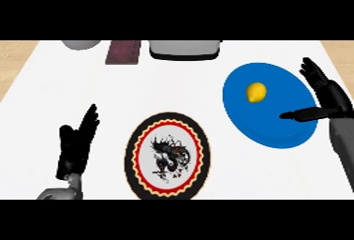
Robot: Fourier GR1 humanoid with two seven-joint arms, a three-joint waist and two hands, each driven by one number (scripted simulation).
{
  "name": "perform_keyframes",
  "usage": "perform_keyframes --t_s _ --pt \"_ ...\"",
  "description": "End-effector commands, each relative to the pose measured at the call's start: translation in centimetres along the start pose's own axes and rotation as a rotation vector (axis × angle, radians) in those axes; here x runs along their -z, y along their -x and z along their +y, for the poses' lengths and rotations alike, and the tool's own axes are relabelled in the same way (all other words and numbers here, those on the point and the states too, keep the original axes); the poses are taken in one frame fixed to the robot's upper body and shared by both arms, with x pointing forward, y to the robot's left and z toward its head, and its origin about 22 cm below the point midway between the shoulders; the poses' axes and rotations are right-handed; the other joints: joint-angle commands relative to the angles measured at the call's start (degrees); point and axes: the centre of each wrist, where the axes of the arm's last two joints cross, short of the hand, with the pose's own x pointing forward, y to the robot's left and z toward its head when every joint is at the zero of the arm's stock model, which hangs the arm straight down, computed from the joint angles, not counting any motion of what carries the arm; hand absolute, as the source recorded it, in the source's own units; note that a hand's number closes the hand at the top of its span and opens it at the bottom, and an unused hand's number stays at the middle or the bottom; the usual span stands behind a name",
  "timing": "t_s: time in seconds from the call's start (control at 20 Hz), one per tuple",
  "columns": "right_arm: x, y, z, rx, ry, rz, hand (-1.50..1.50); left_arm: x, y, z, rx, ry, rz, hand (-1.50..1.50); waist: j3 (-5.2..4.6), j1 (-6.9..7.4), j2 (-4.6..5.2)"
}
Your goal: Pick the lemon from the plate and place it in the plate
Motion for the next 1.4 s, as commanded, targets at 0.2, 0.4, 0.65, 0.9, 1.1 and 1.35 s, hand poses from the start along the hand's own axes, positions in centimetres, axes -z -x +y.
perform_keyframes --t_s 0.2,0.4,0.65,0.9,1.1,1.35 --pt "-1.4 1.8 0.1 -0.059 0.058 0.037 -1.5 -0.1 0.0 -1.2 -0.007 0.018 0.015 0.0 0.05 0.53 0.2" --pt "-0.4 0.5 -1.2 -0.089 0.079 0.051 -1.5 0.5 -0.3 1.1 0.005 0.007 -0.012 0.0 0.01 0.28 0.1" --pt "-2.3 1.9 -2.2 -0.118 0.083 0.083 -1.5 -1.0 -0.7 0.7 -0.004 0.008 -0.012 0.0 0.06 0.65 0.18" --pt "-4.1 1.8 -5.7 -0.127 0.127 0.078 -1.5 -0.9 1.7 -0.8 0.014 0.017 0.005 0.0 0.08 0.68 0.32" --pt "-5.2 2.9 -5.2 -0.125 0.168 0.099 -1.5 -1.4 -0.4 -0.3 -0.004 0.019 -0.02 0.0 0.19 1.58 0.56" --pt "-5.7 2.4 -6.9 -0.132 0.197 0.089 -1.5 0.3 -1.4 1.3 0.005 0.01 -0.004 0.0 0.18 1.32 0.63"
